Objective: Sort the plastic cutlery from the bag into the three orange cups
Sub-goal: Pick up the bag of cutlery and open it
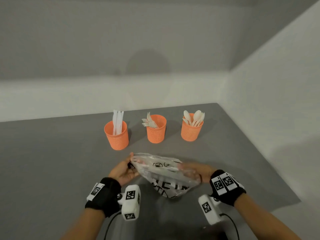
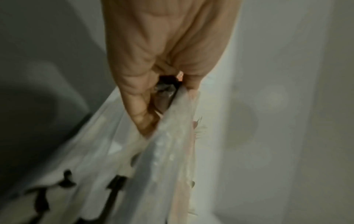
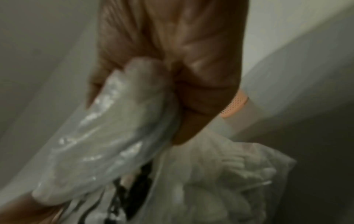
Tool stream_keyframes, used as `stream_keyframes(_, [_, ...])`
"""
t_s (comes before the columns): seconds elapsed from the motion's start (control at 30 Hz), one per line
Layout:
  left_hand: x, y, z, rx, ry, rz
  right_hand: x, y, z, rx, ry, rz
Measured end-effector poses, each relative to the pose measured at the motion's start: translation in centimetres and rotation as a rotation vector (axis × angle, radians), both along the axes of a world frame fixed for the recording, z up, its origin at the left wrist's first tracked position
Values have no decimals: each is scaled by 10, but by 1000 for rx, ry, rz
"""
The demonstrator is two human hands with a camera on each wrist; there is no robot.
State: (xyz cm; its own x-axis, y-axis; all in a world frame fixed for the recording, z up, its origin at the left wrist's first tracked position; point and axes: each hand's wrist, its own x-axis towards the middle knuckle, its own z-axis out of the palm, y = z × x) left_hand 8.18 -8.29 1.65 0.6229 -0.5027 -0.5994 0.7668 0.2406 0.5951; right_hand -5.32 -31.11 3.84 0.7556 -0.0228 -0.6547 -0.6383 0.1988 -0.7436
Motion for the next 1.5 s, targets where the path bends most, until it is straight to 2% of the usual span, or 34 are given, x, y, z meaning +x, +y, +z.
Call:
stream_keyframes(0.07, [1,-8,-7,0,103,63,-4,2,0,-98,2,107])
stream_keyframes(0.1, [-1,-11,-9,9,129,61,-4,-2,-6,-34,-15,86])
stream_keyframes(0.13, [-2,-14,-11,63,115,27,-3,-4,-10,51,-33,25])
stream_keyframes(0.2, [-3,-16,-17,184,6,-49,-2,-8,-17,74,-24,-74])
stream_keyframes(0.3, [-1,-16,-18,486,-401,-44,-7,-8,-17,-198,-28,-111])
stream_keyframes(0.37, [1,-13,-19,656,-787,53,-17,-9,-11,-479,-9,-7])
stream_keyframes(0.4, [0,-10,-16,660,-998,75,-23,-9,-3,-566,37,86])
stream_keyframes(0.47, [-1,-5,-12,634,-1373,11,-34,-7,6,-531,185,264])
stream_keyframes(0.53, [-1,-6,-9,644,-1646,-237,-39,-2,5,-374,305,398])
stream_keyframes(0.6, [0,-14,-8,680,-1797,-559,-39,4,-1,-208,352,508])
stream_keyframes(0.67, [-1,-21,-5,786,-1758,-868,-35,7,-7,-74,343,491])
stream_keyframes(0.7, [0,-22,-5,867,-1713,-966,-31,6,-9,-37,321,449])
stream_keyframes(0.77, [2,-23,-1,1003,-1643,-1010,-22,1,-8,-12,277,343])
stream_keyframes(0.83, [3,-23,4,1056,-1552,-1028,-7,-6,-3,-41,216,189])
stream_keyframes(0.87, [3,-24,6,1053,-1468,-1103,3,-9,0,-54,185,86])
stream_keyframes(0.93, [-4,-31,8,953,-1171,-1293,22,-13,6,-97,105,-63])
stream_keyframes(1.03, [-30,-46,7,751,-736,-1375,46,-1,15,-137,0,-20])
stream_keyframes(1.1, [-46,-56,8,635,-582,-1350,52,10,15,-111,-66,65])
stream_keyframes(1.17, [-52,-62,9,563,-523,-1326,51,15,15,-66,-113,72])
stream_keyframes(1.27, [-49,-57,22,590,-572,-1398,41,6,20,-157,-124,28])
stream_keyframes(1.33, [-41,-53,38,696,-746,-1395,24,-3,23,-410,-72,78])
stream_keyframes(1.37, [-36,-52,46,753,-903,-1313,14,-7,23,-547,-47,140])
stream_keyframes(1.43, [-19,-51,59,857,-1298,-988,-3,-11,16,-736,-2,279])
stream_keyframes(1.47, [-10,-52,64,888,-1479,-815,-11,-9,11,-773,21,324])
stream_keyframes(1.5, [-3,-54,66,913,-1626,-715,-18,-4,7,-766,41,345])
